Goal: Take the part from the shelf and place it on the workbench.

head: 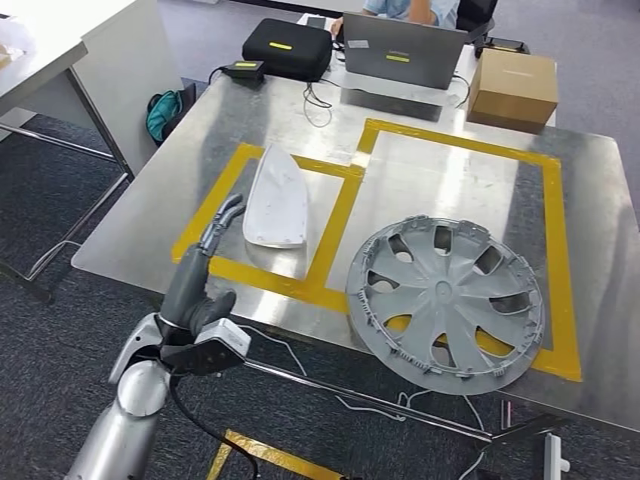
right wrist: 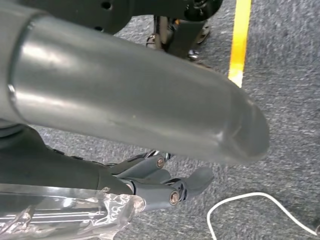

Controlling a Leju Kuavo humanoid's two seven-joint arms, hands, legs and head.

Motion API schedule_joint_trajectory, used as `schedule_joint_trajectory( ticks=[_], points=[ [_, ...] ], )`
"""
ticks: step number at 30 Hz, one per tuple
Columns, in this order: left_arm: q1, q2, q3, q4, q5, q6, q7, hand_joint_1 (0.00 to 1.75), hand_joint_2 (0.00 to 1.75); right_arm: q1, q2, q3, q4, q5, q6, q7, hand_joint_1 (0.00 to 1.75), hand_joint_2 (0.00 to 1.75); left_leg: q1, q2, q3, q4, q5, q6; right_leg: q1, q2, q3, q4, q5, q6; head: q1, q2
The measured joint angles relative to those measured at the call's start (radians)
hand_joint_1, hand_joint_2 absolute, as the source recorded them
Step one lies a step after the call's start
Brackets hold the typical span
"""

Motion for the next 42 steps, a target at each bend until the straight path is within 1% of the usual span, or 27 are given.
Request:
schedule_joint_trajectory(
  ticks=[1, 3, 5, 6, 9, 11, 13, 14, 15, 17, 19, 21, 22, 24, 26, 27, 29, 30, 31, 33, 35, 36, 37, 39, 40, 41, 42],
  points=[
    [0.008, -0.005, 0.043, -0.007, 0.003, 0.009, 0.001, 0.0, 0.0, -0.001, 0.0, 0.0, 0.0, 0.001, 0.0, -0.001, 0.0, 0.0, 0.0, -0.009, -0.012, 0.0, 0.01, -0.002, 0.001, 0.002, 0.027, -0.013, 0.013, -0.003, 0.0, 0.0],
    [0.018, -0.017, 0.124, -0.02, 0.018, 0.015, 0.002, 0.0, 0.0, -0.003, 0.0, -0.001, 0.0, 0.002, 0.0, -0.001, 0.0, 0.0, 0.001, -0.03, -0.035, 0.001, 0.032, -0.009, 0.001, 0.033, 0.129, -0.137, 0.05, -0.012, 0.0, 0.0],
    [0.023, -0.032, 0.192, -0.029, 0.03, 0.026, 0.0, 0.0, 0.0, -0.005, 0.003, -0.001, 0.0, 0.002, -0.001, 0.002, 0.0, 0.0, 0.001, -0.05, -0.051, 0.002, 0.052, -0.02, 0.0, 0.082, 0.219, -0.267, 0.053, -0.021, -0.001, 0.0],
    [0.026, -0.04, 0.222, -0.031, 0.034, 0.038, -0.002, 0.0, 0.0, -0.007, 0.005, -0.001, 0.0, 0.001, -0.002, 0.006, 0.0, 0.0, 0.003, -0.06, -0.055, 0.002, 0.061, -0.026, 0.002, 0.097, 0.236, -0.297, 0.046, -0.024, -0.001, 0.0],
    [0.035, -0.058, 0.34, -0.02, 0.037, 0.089, -0.021, 0.0, 0.0, -0.011, 0.018, -0.003, -0.001, -0.008, -0.007, 0.021, 0.0, 0.0, 0.007, -0.081, -0.066, -0.003, 0.077, -0.048, 0.004, 0.069, 0.227, -0.306, 0.063, -0.043, 0.0, 0.0],
    [0.035, -0.062, 0.425, 0.009, 0.037, 0.113, -0.037, 0.0, 0.0, -0.013, 0.025, -0.008, -0.002, -0.015, -0.009, 0.025, 0.0, 0.0, 0.007, -0.049, -0.09, 0.047, 0.011, -0.06, 0.0, 0.039, 0.211, -0.311, 0.088, -0.06, -0.008, 0.0],
    [0.032, -0.064, 0.506, 0.053, 0.036, 0.124, -0.05, 0.0, 0.0, -0.011, 0.028, -0.016, -0.003, -0.022, -0.01, 0.027, 0.0, 0.0, 0.011, -0.006, -0.126, 0.174, -0.097, -0.071, 0.002, 0.01, 0.188, -0.311, 0.11, -0.067, -0.017, 0.0],
    [0.031, -0.065, 0.543, 0.079, 0.035, 0.126, -0.054, 0.0, 0.0, -0.009, 0.03, -0.02, -0.003, -0.026, -0.009, 0.028, 0.0, 0.0, 0.014, 0.005, -0.138, 0.24, -0.127, -0.077, 0.003, -0.005, 0.175, -0.31, 0.121, -0.066, -0.018, 0.0],
    [0.03, -0.065, 0.579, 0.107, 0.034, 0.125, -0.055, 0.0, 0.0, -0.009, 0.031, -0.023, -0.003, -0.03, -0.008, 0.029, 0.0, 0.0, 0.019, 0.01, -0.14, 0.286, -0.132, -0.083, 0.002, -0.021, 0.162, -0.31, 0.13, -0.063, -0.017, 0.0],
    [0.028, -0.067, 0.646, 0.164, 0.038, 0.113, -0.043, 0.0, 0.0, -0.011, 0.034, -0.031, -0.003, -0.037, -0.005, 0.033, 0.0, 0.0, 0.032, 0.021, -0.096, 0.278, -0.09, -0.095, 0.0, -0.051, 0.137, -0.308, 0.147, -0.055, -0.018, 0.0],
    [0.022, -0.07, 0.702, 0.222, 0.046, 0.099, -0.034, 0.0, 0.0, -0.015, 0.035, -0.038, -0.004, -0.044, -0.003, 0.037, 0.0, 0.0, 0.044, 0.065, 0.008, 0.159, -0.06, -0.108, 0.002, -0.076, 0.12, -0.3, 0.158, -0.042, -0.019, 0.0],
    [0.014, -0.074, 0.747, 0.284, 0.047, 0.096, -0.04, 0.0, 0.0, -0.018, 0.038, -0.048, -0.007, -0.055, -0.008, 0.044, 0.0, 0.0, 0.045, 0.103, 0.088, 0.044, -0.077, -0.101, 0.005, -0.097, 0.107, -0.286, 0.167, -0.028, -0.017, 0.0],
    [0.013, -0.076, 0.769, 0.316, 0.044, 0.099, -0.046, 0.0, 0.0, -0.02, 0.04, -0.053, -0.009, -0.061, -0.012, 0.047, 0.0, 0.0, 0.041, 0.104, 0.1, 0.016, -0.084, -0.091, 0.004, -0.109, 0.1, -0.282, 0.174, -0.021, -0.016, 0.0],
    [0.023, -0.078, 0.81, 0.368, 0.038, 0.105, -0.055, 0.0, 0.0, -0.023, 0.047, -0.063, -0.01, -0.068, -0.02, 0.053, 0.0, 0.0, 0.034, 0.085, 0.082, 0.012, -0.081, -0.064, -0.004, -0.113, 0.089, -0.277, 0.177, -0.008, -0.014, 0.0],
    [0.027, -0.078, 0.836, 0.402, 0.032, 0.107, -0.054, 0.0, 0.0, -0.02, 0.053, -0.07, -0.01, -0.07, -0.023, 0.056, 0.0, 0.0, 0.031, 0.063, 0.063, 0.012, -0.064, -0.042, -0.009, -0.067, 0.073, -0.232, 0.12, -0.003, -0.012, 0.0],
    [0.025, -0.08, 0.844, 0.416, 0.027, 0.106, -0.049, 0.0, 0.0, -0.018, 0.054, -0.073, -0.01, -0.071, -0.024, 0.057, 0.0, 0.0, 0.029, 0.051, 0.051, 0.012, -0.053, -0.034, -0.008, -0.035, 0.058, -0.178, 0.069, -0.004, -0.009, 0.0],
    [0.026, -0.084, 0.86, 0.451, 0.012, 0.106, -0.034, 0.0, 0.0, -0.016, 0.057, -0.076, -0.01, -0.074, -0.025, 0.059, 0.0, 0.0, 0.02, 0.022, 0.024, 0.012, -0.03, -0.023, 0.001, -0.003, 0.028, -0.048, -0.015, -0.015, -0.004, 0.0],
    [0.031, -0.085, 0.87, 0.475, 0.005, 0.109, -0.028, 0.0, 0.0, -0.017, 0.057, -0.077, -0.01, -0.075, -0.026, 0.059, 0.0, 0.0, 0.014, 0.009, 0.01, 0.012, -0.019, -0.02, 0.007, 0.002, 0.026, -0.008, -0.03, -0.023, -0.003, 0.0],
    [0.036, -0.085, 0.884, 0.505, -0.002, 0.117, -0.023, 0.0, 0.0, -0.018, 0.057, -0.078, -0.01, -0.077, -0.028, 0.059, 0.0, 0.0, 0.009, -0.003, -0.003, 0.013, -0.008, -0.018, 0.014, 0.006, 0.039, -0.001, -0.022, -0.032, -0.003, 0.0],
    [0.042, -0.081, 0.918, 0.579, -0.026, 0.144, -0.017, 0.0, 0.0, -0.021, 0.057, -0.081, -0.01, -0.079, -0.033, 0.062, 0.0, 0.0, 0.005, -0.028, -0.029, 0.013, 0.015, -0.018, 0.031, 0.025, 0.117, -0.087, 0.029, -0.053, -0.003, 0.0],
    [0.042, -0.073, 0.954, 0.658, -0.06, 0.175, -0.011, 0.0, 0.0, -0.025, 0.056, -0.083, -0.011, -0.081, -0.038, 0.063, 0.0, 0.0, 0.003, -0.052, -0.049, 0.013, 0.038, -0.021, 0.039, 0.069, 0.214, -0.227, 0.047, -0.07, -0.004, 0.0],
    [0.043, -0.067, 0.972, 0.7, -0.078, 0.19, -0.007, 0.0, 0.0, -0.027, 0.056, -0.084, -0.012, -0.082, -0.039, 0.061, 0.0, 0.0, 0.004, -0.062, -0.054, 0.011, 0.049, -0.025, 0.041, 0.085, 0.242, -0.274, 0.044, -0.072, -0.003, 0.0],
    [0.044, -0.059, 0.991, 0.738, -0.094, 0.201, -0.003, 0.0, 0.0, -0.029, 0.056, -0.084, -0.012, -0.083, -0.039, 0.058, 0.0, 0.0, 0.005, -0.071, -0.058, 0.008, 0.06, -0.03, 0.042, 0.089, 0.251, -0.297, 0.039, -0.073, -0.003, 0.0],
    [0.053, -0.043, 1.031, 0.811, -0.122, 0.22, 0.005, 0.0, 0.0, -0.031, 0.056, -0.084, -0.012, -0.084, -0.038, 0.051, 0.0, 0.0, 0.006, -0.085, -0.063, 0.0, 0.077, -0.042, 0.042, 0.068, 0.242, -0.309, 0.056, -0.077, 0.0, 0.0],
    [0.059, -0.036, 1.051, 0.842, -0.132, 0.226, 0.007, 0.0, 0.0, -0.032, 0.056, -0.085, -0.012, -0.084, -0.037, 0.048, 0.0, 0.0, 0.006, -0.076, -0.069, 0.007, 0.062, -0.047, 0.04, 0.056, 0.236, -0.313, 0.068, -0.084, -0.002, 0.0],
    [0.063, -0.031, 1.068, 0.868, -0.138, 0.23, 0.009, 0.0, 0.0, -0.032, 0.056, -0.085, -0.013, -0.084, -0.037, 0.046, 0.0, 0.0, 0.006, -0.057, -0.079, 0.029, 0.028, -0.051, 0.037, 0.042, 0.228, -0.319, 0.082, -0.09, -0.006, 0.0],
    [0.064, -0.027, 1.08, 0.889, -0.143, 0.233, 0.009, 0.0, 0.0, -0.031, 0.056, -0.085, -0.014, -0.084, -0.037, 0.045, 0.0, 0.0, 0.007, -0.032, -0.093, 0.073, -0.025, -0.055, 0.035, 0.027, 0.22, -0.322, 0.095, -0.093, -0.009, 0.0]
  ],
)
